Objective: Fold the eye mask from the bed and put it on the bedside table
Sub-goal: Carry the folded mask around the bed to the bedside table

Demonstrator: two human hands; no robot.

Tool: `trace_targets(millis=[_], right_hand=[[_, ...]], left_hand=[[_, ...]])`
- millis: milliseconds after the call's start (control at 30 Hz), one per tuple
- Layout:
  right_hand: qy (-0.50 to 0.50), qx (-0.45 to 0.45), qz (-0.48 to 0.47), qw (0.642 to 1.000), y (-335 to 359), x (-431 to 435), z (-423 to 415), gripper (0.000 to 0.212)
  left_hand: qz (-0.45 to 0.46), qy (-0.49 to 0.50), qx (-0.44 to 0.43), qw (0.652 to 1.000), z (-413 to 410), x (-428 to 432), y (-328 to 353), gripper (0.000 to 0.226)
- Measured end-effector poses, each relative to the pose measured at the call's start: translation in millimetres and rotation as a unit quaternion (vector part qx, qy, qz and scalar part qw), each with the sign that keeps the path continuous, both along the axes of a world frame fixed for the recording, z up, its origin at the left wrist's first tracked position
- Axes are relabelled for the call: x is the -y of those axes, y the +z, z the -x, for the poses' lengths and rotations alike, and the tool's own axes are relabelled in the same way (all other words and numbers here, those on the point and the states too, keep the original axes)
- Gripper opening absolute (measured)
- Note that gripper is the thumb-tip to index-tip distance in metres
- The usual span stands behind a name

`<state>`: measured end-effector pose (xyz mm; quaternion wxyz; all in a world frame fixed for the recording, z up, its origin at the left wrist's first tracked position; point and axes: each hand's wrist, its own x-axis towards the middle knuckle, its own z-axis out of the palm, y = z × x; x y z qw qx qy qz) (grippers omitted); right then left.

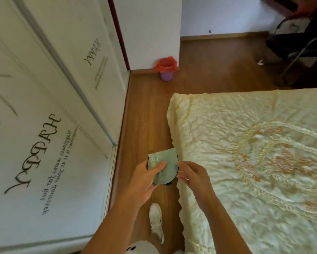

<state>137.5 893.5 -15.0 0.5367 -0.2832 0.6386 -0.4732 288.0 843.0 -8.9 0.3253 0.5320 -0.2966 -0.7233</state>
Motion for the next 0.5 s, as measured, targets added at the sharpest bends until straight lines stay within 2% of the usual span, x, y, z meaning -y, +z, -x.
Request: trace_targets(millis=[67,167,300,500], right_hand=[[0.026,0.004,0.004,1.0,-1.2,16.6,-14.5,0.01],[0.05,0.012,0.001,0.999,-6.6,41.3,-28.1,0.02],[0.075,0.012,0.004,0.997,-15.6,87.3,-38.5,0.027],[0.088,0.01,0.006,0.996,-21.6,187.6,-52.1,0.029]], left_hand=[[0.006,0.019,0.006,1.0,-13.8,8.3,-2.9,0.031],[0.013,0.04,0.01,0.999,-30.2,26.9,-6.9,0.037],[0.02,0.06,-0.005,0.998,-48.5,70.4,-15.7,0.027],[0.012,0.056,-0.011,0.998,-66.3,167.2,-27.0,0.042]])
